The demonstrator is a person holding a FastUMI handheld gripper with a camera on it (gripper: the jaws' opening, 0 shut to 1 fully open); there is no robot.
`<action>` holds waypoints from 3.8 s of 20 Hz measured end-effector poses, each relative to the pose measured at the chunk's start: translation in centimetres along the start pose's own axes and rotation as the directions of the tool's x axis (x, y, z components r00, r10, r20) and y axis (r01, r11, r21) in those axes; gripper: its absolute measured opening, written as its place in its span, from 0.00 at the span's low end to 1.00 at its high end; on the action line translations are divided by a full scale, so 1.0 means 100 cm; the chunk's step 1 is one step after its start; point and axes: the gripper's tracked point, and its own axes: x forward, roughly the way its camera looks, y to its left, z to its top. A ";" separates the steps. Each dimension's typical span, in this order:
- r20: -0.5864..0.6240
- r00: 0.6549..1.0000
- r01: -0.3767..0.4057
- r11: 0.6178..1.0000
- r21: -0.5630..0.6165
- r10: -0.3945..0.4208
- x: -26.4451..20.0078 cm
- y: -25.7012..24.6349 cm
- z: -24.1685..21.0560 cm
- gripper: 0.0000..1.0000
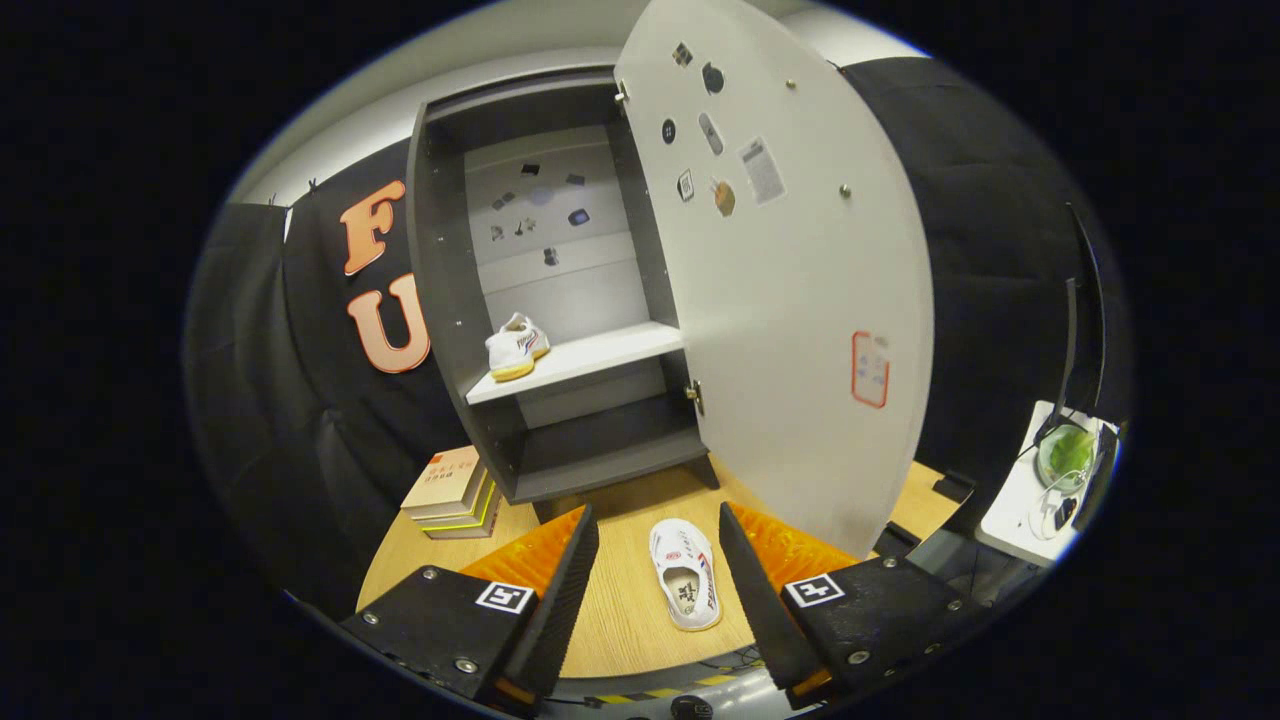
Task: Open the shoe cabinet door, grab the shoes and put them into the shoe cabinet, then close the shoe cabinet door.
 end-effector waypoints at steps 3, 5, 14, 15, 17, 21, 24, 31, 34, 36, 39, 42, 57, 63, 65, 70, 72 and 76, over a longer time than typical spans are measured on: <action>-0.058 0.998 -0.021 1.000 -0.010 0.021 0.032 0.001 -0.033 0.72; -0.110 0.993 -0.047 0.999 -0.013 0.046 0.051 0.001 -0.058 0.69; -0.305 0.947 -0.122 0.991 -0.053 0.100 0.140 -0.010 -0.172 0.51; -0.315 0.943 -0.127 0.990 -0.057 0.103 0.149 -0.012 -0.181 0.49; -0.331 0.938 -0.131 0.989 -0.062 0.104 0.166 -0.015 -0.196 0.44; -0.345 0.931 -0.155 0.984 -0.085 0.117 0.191 -0.010 -0.210 0.21; -0.343 0.933 -0.151 0.984 -0.090 0.111 0.209 -0.003 -0.214 0.11; -0.311 0.947 -0.128 0.984 -0.122 0.084 0.210 -0.004 -0.193 0.00; -0.315 0.945 -0.125 0.988 -0.089 0.091 0.194 0.000 -0.171 0.00; -0.304 0.949 -0.114 0.990 -0.082 0.084 0.180 0.003 -0.156 0.00; -0.266 0.962 -0.085 0.991 -0.100 0.056 0.154 0.011 -0.119 0.00; -0.195 0.980 -0.069 0.994 -0.087 0.051 0.130 0.030 -0.068 0.00; 0.026 0.990 -0.127 0.970 -0.206 0.135 0.220 0.107 0.155 0.00; -0.022 0.985 -0.175 0.962 -0.211 0.174 0.320 0.128 0.179 0.00; -0.035 0.980 -0.196 0.956 -0.216 0.194 0.350 0.134 0.182 0.00; -0.029 0.975 -0.223 0.953 -0.203 0.222 0.407 0.138 0.199 0.00; -0.022 0.973 -0.229 0.955 -0.189 0.229 0.420 0.138 0.204 0.00; -0.037 0.972 -0.237 0.956 -0.171 0.234 0.421 0.138 0.202 0.05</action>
